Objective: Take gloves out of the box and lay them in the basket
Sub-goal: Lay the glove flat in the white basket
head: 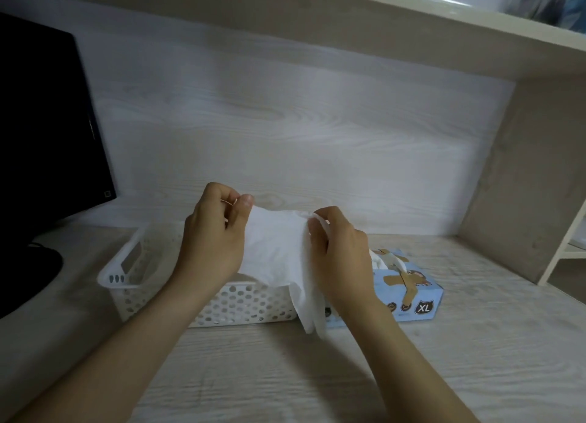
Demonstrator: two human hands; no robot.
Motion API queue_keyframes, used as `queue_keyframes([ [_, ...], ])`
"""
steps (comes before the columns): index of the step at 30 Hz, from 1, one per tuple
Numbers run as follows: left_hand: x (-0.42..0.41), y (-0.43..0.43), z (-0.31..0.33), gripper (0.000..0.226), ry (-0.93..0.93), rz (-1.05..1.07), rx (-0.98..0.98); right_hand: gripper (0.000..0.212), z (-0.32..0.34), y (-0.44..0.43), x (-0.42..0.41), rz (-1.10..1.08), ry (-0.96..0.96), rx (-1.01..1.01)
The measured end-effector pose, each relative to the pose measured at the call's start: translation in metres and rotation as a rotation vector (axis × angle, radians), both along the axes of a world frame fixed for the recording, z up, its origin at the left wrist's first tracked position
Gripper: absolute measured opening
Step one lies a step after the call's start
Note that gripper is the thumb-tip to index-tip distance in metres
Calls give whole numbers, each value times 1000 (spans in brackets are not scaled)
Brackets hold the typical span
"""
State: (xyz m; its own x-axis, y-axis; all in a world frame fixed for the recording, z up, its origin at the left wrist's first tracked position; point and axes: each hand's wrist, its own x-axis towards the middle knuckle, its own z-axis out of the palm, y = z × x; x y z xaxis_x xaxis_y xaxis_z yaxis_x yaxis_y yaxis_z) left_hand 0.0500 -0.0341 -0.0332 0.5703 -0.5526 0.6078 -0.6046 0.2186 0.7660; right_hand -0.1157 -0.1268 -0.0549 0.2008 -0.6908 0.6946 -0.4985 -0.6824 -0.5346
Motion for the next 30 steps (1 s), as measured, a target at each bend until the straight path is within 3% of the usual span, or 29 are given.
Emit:
queue_keyframes([
  [5, 14, 0, 4, 20, -39, 31, -19, 14, 10, 0, 3, -12, 114, -77],
  [9, 26, 1, 5, 22, -121, 46, 8, 17, 25, -7, -2, 75, 45, 183],
  [12, 32, 1, 4, 19, -179, 78, 34, 30, 37, 0, 3, 109, -13, 380],
  [16, 34, 5, 5, 10, -166, 72, -10, 21, 37, 15, 24, -66, 97, 279],
  [20, 36, 10, 8, 7, -226, 4, -36, 5, 30, 18, 40, -250, 339, 168],
  [24, 41, 14, 9, 18, -308, -33, 61, 20, 31, 15, 44, -327, 550, 6],
  [28, 50, 18, 8, 45, -392, 50, 285, 27, 42, 3, 51, -251, 740, -170],
  [30, 55, 19, 7, 45, -390, 75, 346, 30, 48, -3, 58, -199, 801, -229],
])
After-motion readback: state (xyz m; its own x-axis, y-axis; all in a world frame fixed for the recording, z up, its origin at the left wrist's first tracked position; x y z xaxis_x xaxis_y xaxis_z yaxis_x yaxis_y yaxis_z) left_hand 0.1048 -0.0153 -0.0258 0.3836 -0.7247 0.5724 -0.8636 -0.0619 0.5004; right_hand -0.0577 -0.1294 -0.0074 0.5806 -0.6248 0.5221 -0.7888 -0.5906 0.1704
